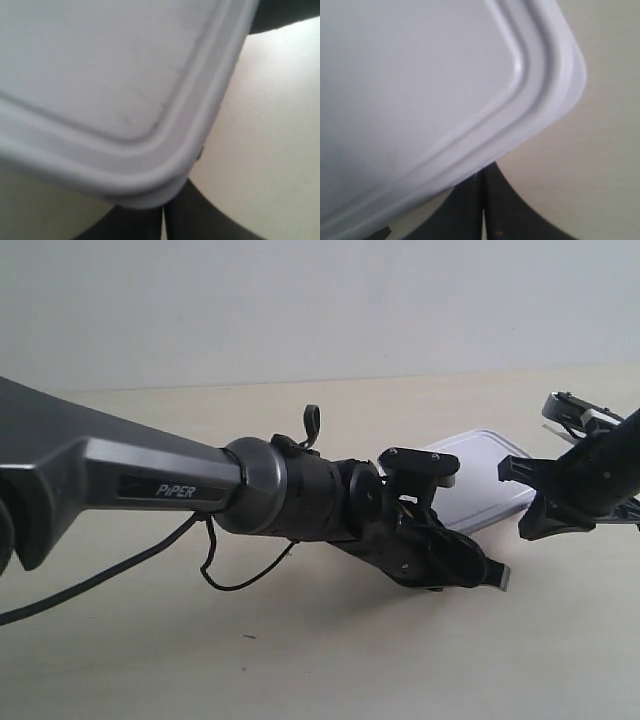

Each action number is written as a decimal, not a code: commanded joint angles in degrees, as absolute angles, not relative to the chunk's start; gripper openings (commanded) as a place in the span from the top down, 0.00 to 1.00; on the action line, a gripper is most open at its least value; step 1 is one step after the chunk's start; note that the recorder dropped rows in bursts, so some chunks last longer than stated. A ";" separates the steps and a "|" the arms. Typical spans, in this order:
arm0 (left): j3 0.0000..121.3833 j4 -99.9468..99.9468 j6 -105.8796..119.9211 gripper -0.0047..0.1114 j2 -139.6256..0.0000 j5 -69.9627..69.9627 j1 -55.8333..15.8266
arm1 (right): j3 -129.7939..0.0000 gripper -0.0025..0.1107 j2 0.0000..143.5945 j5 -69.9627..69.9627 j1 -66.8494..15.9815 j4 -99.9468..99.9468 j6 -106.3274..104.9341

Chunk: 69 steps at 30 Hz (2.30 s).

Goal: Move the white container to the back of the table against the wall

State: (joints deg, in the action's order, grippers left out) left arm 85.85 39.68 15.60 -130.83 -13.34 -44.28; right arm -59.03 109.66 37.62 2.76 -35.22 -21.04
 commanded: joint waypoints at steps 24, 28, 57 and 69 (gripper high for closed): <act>102.70 37.84 16.36 0.96 -139.04 -14.51 -35.27 | -80.01 0.98 123.25 40.48 0.66 -39.05 -23.98; 105.29 36.47 16.36 0.96 -139.98 -14.51 -34.62 | -83.41 0.98 125.49 40.58 0.66 -39.40 -23.98; 117.40 36.03 16.36 0.96 -146.59 -15.15 -28.56 | -104.15 0.98 137.14 41.47 -4.65 -43.06 -21.33; 117.40 35.05 16.36 0.96 -146.59 -17.42 -27.25 | -113.20 0.98 143.12 41.64 -4.65 -42.87 -17.52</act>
